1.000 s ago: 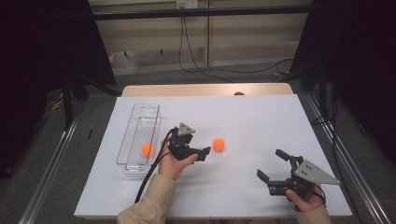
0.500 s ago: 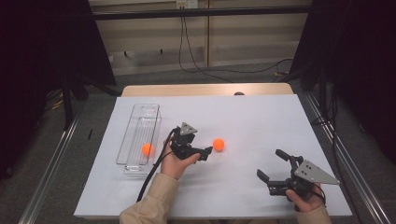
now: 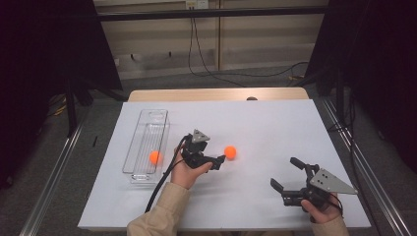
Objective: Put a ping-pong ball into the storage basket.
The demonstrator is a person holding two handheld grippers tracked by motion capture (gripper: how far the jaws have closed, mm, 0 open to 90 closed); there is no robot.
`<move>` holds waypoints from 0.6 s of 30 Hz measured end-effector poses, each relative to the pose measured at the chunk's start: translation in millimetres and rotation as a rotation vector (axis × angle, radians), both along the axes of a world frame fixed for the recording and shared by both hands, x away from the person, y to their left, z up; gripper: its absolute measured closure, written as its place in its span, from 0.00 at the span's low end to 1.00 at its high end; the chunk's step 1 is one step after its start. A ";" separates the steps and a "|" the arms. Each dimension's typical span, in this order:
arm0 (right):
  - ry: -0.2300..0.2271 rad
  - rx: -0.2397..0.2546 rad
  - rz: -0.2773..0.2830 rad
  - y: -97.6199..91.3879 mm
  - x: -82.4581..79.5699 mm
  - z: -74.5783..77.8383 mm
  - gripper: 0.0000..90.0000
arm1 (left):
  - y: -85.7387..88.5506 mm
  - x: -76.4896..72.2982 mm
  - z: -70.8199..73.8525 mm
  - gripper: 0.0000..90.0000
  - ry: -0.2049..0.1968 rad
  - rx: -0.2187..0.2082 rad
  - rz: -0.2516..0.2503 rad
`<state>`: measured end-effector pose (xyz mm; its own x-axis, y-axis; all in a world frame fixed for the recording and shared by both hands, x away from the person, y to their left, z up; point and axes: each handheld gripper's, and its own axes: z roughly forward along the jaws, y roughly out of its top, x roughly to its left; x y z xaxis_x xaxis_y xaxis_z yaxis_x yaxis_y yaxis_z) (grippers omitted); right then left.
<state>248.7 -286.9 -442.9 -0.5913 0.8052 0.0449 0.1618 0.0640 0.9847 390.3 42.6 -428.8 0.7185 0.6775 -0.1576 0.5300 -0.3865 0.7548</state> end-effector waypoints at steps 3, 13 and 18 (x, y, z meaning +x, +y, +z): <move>-0.002 -0.002 0.000 -0.3 0.0 0.0 0.03 | -0.3 0.3 -0.2 0.09 -0.003 0.004 -0.001; -0.001 -0.002 0.000 -0.2 0.1 0.0 0.03 | -4.0 1.0 -1.2 0.09 0.003 -0.003 -0.005; 0.000 0.000 -0.001 0.2 0.1 -0.1 0.03 | -5.0 1.4 -2.2 0.09 0.002 -0.002 -0.008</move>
